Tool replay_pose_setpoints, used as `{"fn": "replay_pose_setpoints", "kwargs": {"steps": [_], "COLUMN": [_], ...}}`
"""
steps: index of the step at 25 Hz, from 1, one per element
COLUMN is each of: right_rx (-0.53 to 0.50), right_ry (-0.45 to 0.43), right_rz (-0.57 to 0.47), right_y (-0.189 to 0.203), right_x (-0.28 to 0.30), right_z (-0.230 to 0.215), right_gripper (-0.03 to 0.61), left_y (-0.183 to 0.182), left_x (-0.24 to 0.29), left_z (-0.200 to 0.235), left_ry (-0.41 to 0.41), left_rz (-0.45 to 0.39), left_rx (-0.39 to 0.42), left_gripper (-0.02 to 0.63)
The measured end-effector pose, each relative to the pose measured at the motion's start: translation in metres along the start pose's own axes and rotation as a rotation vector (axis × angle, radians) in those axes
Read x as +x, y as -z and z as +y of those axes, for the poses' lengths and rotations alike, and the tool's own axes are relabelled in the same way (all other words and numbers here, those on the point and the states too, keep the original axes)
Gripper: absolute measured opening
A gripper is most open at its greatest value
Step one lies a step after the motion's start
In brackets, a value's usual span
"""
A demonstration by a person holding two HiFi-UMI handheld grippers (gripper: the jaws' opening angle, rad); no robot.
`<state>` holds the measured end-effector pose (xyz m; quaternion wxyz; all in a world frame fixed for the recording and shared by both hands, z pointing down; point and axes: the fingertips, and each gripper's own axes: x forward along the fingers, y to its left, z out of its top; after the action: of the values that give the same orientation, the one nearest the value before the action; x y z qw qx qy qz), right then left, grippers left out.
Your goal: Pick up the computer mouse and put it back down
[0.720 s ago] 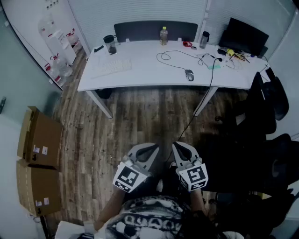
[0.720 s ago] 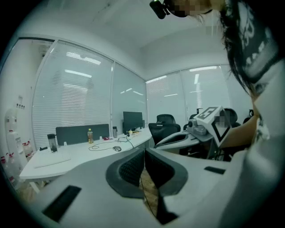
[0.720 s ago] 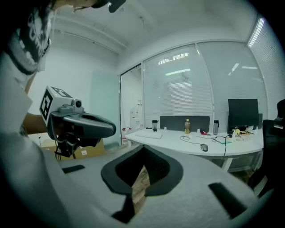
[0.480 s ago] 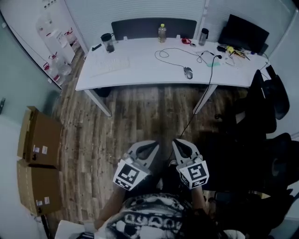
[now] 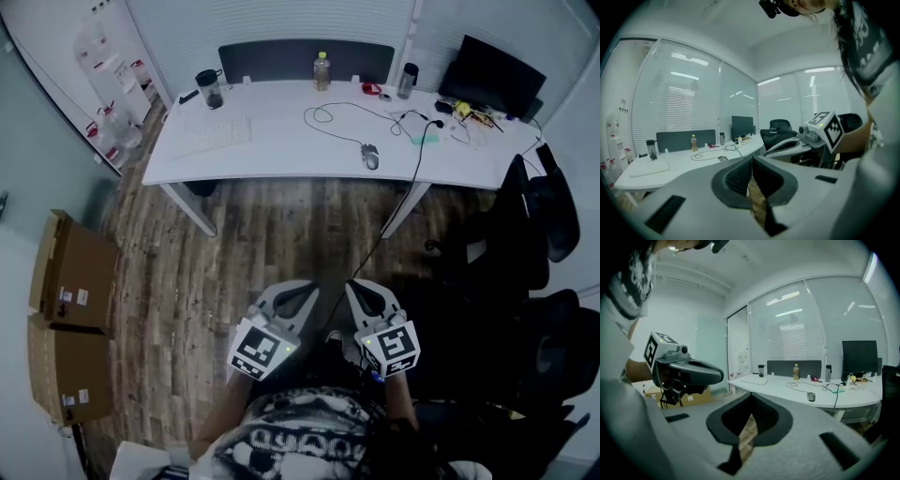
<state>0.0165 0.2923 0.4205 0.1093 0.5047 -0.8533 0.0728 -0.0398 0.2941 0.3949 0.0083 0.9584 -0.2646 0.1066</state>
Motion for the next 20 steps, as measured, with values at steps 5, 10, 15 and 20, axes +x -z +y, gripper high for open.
{"fn": "replay_pose_setpoints", "kwargs": {"steps": [5,10,15,20], "right_rx": [-0.002,-0.010,0.011,0.030], "right_ry": [-0.029,-0.071,-0.107,-0.140], "right_rz": [0.003,-0.001,0.010,0.003], "right_y": [0.004,0.011,0.023,0.023], "right_x": [-0.002,-0.003,-0.002,0.011], "right_z": [-0.036,-0.065,-0.086,-0.094], "right_gripper": [-0.006,-0.006,-0.006,-0.006], "left_y": [-0.005,-0.008,0.001,0.000], "left_x": [0.035,0.062,0.081,0.091], "left_z": [-0.006,-0.011,-0.020,-0.007], "left_ry": [-0.022,-0.068,-0.092,-0.122], "left_rz": [0.007,0.009,0.047,0.072], "left_rx": [0.001,0.004,-0.012,-0.005], "left_gripper": [0.005,0.005,0.005,0.005]}}
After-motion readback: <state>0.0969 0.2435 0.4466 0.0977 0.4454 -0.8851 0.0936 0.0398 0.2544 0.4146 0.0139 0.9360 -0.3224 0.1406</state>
